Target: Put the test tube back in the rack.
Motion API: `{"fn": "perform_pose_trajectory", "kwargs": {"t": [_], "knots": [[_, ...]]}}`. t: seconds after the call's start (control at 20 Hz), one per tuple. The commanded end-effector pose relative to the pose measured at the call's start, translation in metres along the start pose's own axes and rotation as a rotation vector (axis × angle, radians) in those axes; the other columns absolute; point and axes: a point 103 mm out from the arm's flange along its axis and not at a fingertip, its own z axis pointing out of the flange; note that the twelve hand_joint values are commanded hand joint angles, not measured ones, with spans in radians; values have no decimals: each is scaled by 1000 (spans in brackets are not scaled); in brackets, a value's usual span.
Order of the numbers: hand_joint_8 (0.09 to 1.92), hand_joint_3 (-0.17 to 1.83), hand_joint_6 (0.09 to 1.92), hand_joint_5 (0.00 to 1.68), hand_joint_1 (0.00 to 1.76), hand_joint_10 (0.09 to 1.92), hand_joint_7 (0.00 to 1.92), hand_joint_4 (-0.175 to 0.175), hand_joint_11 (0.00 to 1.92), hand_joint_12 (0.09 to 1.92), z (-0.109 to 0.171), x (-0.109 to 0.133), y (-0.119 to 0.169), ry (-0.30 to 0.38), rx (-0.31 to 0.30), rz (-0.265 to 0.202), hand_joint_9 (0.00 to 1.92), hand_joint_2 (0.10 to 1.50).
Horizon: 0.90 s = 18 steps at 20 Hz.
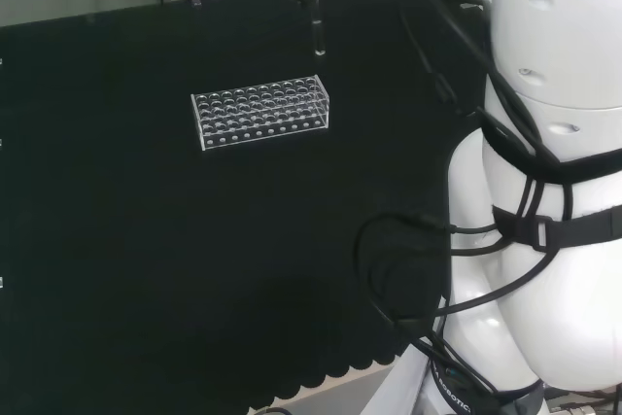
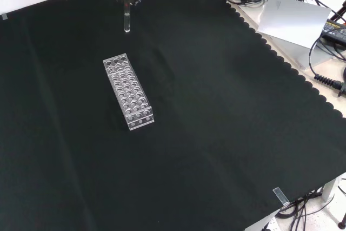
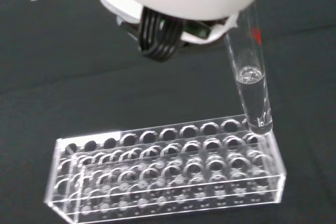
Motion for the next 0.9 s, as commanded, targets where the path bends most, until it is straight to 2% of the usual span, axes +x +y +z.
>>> {"fn": "perform_pose_trajectory", "kwargs": {"t": [0.05, 0.9], "knots": [[221, 680, 87, 1571, 1238, 146, 1890, -175, 1079, 1075, -2, 15, 7, 59, -12, -28, 1767, 572], [219, 681, 87, 1571, 1238, 144, 1890, -175, 1076, 1078, 23, 2, 23, 87, 23, -3, 1767, 571]]}}
